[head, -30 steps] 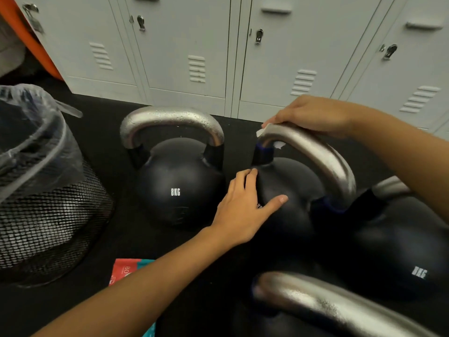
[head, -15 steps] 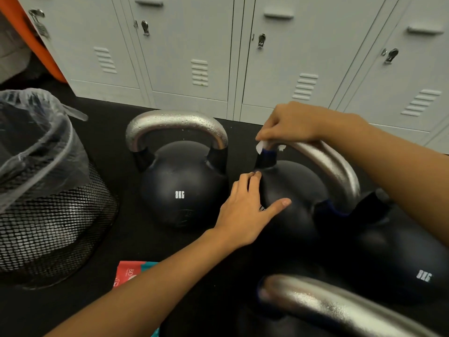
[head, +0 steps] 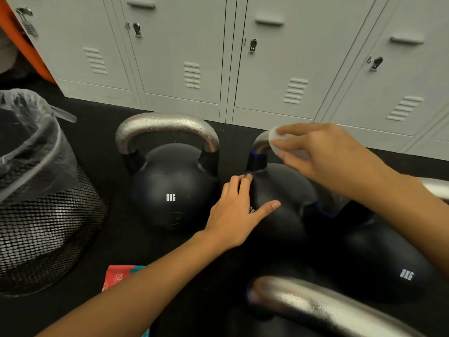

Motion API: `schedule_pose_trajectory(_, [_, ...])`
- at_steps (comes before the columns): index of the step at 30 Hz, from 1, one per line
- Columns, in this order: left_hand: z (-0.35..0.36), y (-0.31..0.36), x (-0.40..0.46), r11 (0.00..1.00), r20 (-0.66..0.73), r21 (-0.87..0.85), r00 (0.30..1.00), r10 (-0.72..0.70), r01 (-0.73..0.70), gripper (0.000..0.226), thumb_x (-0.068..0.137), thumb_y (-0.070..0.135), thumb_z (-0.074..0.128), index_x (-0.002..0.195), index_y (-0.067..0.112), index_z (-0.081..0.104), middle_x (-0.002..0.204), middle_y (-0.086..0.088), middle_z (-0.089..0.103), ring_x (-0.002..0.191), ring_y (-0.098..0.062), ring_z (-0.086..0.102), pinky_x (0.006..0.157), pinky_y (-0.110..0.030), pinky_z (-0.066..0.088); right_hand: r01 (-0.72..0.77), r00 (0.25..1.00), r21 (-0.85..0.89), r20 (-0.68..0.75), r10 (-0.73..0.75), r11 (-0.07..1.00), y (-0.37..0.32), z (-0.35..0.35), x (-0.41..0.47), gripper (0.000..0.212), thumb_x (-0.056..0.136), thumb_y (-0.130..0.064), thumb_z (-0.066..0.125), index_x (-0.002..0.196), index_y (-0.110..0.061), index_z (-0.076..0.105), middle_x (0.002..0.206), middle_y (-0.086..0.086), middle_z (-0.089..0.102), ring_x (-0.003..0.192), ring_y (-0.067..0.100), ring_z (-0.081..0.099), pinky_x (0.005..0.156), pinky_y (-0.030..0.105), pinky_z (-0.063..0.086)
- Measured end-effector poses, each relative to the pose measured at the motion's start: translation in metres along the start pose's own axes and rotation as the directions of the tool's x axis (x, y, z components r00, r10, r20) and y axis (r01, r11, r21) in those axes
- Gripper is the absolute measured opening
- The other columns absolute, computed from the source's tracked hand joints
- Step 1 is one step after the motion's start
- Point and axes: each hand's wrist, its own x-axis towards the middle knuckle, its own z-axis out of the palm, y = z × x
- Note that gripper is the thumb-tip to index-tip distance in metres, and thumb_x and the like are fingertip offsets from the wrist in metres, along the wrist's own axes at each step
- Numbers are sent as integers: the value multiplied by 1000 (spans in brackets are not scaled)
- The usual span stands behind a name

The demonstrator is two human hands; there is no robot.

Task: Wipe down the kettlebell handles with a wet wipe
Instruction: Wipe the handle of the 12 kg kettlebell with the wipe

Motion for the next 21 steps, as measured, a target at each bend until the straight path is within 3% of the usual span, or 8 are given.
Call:
schedule_pose_trajectory(4, [1, -1, 1, 1000, -10, 22, 1000, -1, 1, 85, 83, 74, 42, 147, 22, 21, 142, 11, 27, 132, -9, 27, 95, -39, 44, -64, 996, 86, 60, 59, 994, -2, 13, 30, 32, 100, -34, 49, 116, -20, 73, 136, -4, 60, 112, 18, 61, 98, 34, 48])
schedule_pose_trajectory(6, [0, -1, 0, 1000, -7, 9, 1000, -2, 2, 85, 83, 73, 43, 148, 23, 21, 142, 11, 26, 132, -9, 26, 95, -39, 44, -165, 986, 229, 69, 153, 959, 1, 14, 43, 28, 99, -32, 54, 113, -19, 74, 123, -5, 67, 88, 10, 64, 81, 22, 49])
schedule_pose_trajectory(8, [-1, -1, 0, 1000, -4, 2, 1000, -2, 2, 84, 83, 73, 44, 148, 24, 21, 143, 11, 25, 132, -9, 26, 95, -39, 43, -291, 957, 389, 106, 271, 874, 6, 11, 46, 30, 98, -38, 55, 99, -20, 78, 110, -6, 73, 67, 9, 61, 64, 22, 48])
schedule_pose_trajectory(10, [-1, -2, 0, 1000, -6, 7, 1000, 4, -4, 84, 83, 72, 43, 148, 23, 20, 143, 11, 26, 132, -9, 27, 95, -37, 42, -416, 907, 512, 170, 386, 752, 13, 7, 39, 36, 96, -46, 55, 89, -20, 79, 90, -1, 76, 64, 15, 64, 63, 28, 50])
schedule_pose_trajectory(13, [0, -1, 0, 1000, -18, 7, 1000, 10, -10, 84, 83, 72, 43, 148, 22, 21, 143, 10, 26, 132, -9, 28, 95, -36, 42, -501, 847, 603, 196, 494, 620, 14, 7, 14, 47, 96, -48, 53, 91, -7, 75, 72, 14, 70, 53, 15, 57, 56, 24, 43])
schedule_pose_trajectory(16, [1, -1, 0, 1000, -24, 8, 1000, 11, -11, 85, 83, 72, 43, 148, 22, 20, 143, 9, 26, 132, -10, 27, 97, -36, 42, -456, 842, 604, 55, 537, 654, 11, 15, -18, 44, 96, -45, 51, 105, -7, 72, 90, 13, 73, 70, 21, 58, 68, 27, 41])
schedule_pose_trajectory(19, [1, 0, -1, 1000, -25, 10, 1000, 7, -7, 85, 83, 72, 43, 149, 22, 20, 144, 9, 26, 133, -9, 26, 96, -34, 40, -320, 874, 575, -127, 469, 753, -4, 14, -45, 30, 97, -33, 57, 124, -26, 68, 113, -19, 66, 107, -13, 52, 88, -2, 36])
schedule_pose_trajectory(21, [2, 1, -1, 1000, -30, 13, 999, 12, -12, 85, 84, 72, 43, 149, 21, 20, 145, 9, 26, 133, -9, 26, 95, -33, 40, -221, 897, 573, -199, 395, 790, -9, 17, -51, 29, 97, -29, 58, 124, -24, 66, 125, -18, 58, 123, -13, 41, 99, -3, 29])
